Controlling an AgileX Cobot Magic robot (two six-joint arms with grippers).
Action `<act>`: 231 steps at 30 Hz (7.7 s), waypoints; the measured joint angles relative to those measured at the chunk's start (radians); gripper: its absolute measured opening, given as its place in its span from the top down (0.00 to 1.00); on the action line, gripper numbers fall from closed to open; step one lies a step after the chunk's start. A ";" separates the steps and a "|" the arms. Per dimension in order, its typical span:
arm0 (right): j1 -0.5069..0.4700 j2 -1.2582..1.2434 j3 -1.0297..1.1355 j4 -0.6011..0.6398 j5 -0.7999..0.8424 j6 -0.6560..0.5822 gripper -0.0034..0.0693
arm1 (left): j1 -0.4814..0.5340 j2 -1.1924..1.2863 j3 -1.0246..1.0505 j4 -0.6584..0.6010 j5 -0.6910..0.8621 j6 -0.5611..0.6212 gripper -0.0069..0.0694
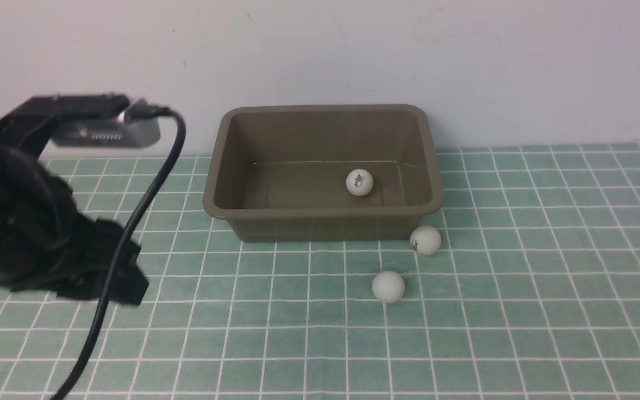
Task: Put the table tennis balls in the box on the green coffee tablecloth.
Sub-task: 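Reach for and grasp a ping pong ball on the table beside the basket, then drop the ball into the bin, then reach for and grasp a ping pong ball on the table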
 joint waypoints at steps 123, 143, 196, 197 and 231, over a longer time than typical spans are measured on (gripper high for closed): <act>0.000 0.000 0.000 -0.029 0.000 0.000 0.34 | 0.000 0.272 0.623 0.048 -0.271 0.210 0.33; 0.000 0.000 0.000 -0.029 -0.002 0.000 0.34 | 0.000 0.277 0.395 -0.045 -0.364 0.284 0.45; 0.000 0.000 0.000 -0.025 -0.004 0.000 0.34 | 0.000 0.822 -0.395 -0.554 -0.487 0.848 0.45; 0.000 0.000 0.000 -0.025 -0.004 0.000 0.34 | 0.000 0.831 -0.414 -0.554 -0.481 0.846 0.45; 0.000 0.000 0.000 -0.025 -0.005 0.000 0.34 | 0.000 0.448 -0.504 0.051 -0.167 0.281 0.51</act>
